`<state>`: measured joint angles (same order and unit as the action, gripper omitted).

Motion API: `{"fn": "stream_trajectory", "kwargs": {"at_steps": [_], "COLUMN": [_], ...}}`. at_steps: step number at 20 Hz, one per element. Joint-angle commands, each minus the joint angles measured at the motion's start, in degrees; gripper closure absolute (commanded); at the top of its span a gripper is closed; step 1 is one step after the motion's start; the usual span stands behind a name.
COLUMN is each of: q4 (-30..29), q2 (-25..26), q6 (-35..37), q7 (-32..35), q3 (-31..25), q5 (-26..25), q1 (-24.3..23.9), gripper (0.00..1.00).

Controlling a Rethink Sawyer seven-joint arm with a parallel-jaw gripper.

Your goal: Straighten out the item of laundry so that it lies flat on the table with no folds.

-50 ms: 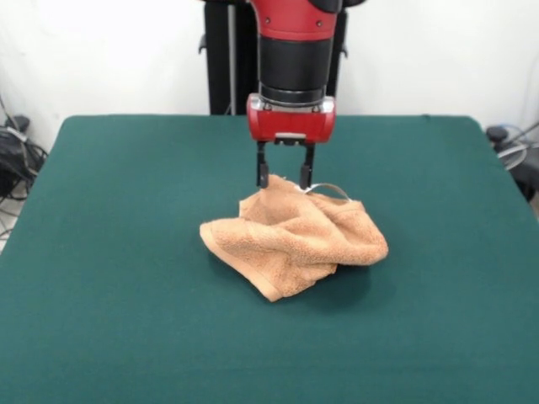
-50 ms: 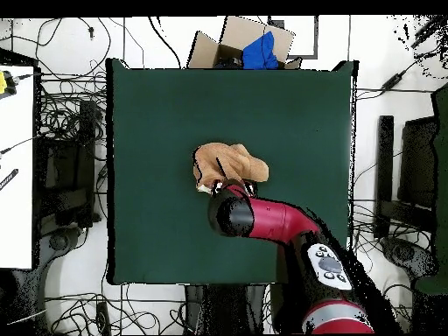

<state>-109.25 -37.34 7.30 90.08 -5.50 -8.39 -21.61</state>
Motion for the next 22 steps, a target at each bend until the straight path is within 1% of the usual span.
{"fn": "stream_trajectory", "kwargs": {"at_steps": [1,13,14,17,22], "q4": [-0.5,0.2,0.3,0.3,0.4], "q2": [-0.7,-0.1,0.1,0.6,0.4], "q6": [0.6,0.0,-0.3,-1.6,-1.9], "q7": [6.4,5.6,5.4,5.2,5.2], "q3": [-2.9,-3.6,-3.9,-4.7,-4.7], "q5": [-1.6,-2.2,-2.4,-3.0,-3.2], "q1": [-0.8,-2.1,-2.4,-3.5,-3.5], "gripper": [0.00,0.00,1.00,1.00,1.00]}}
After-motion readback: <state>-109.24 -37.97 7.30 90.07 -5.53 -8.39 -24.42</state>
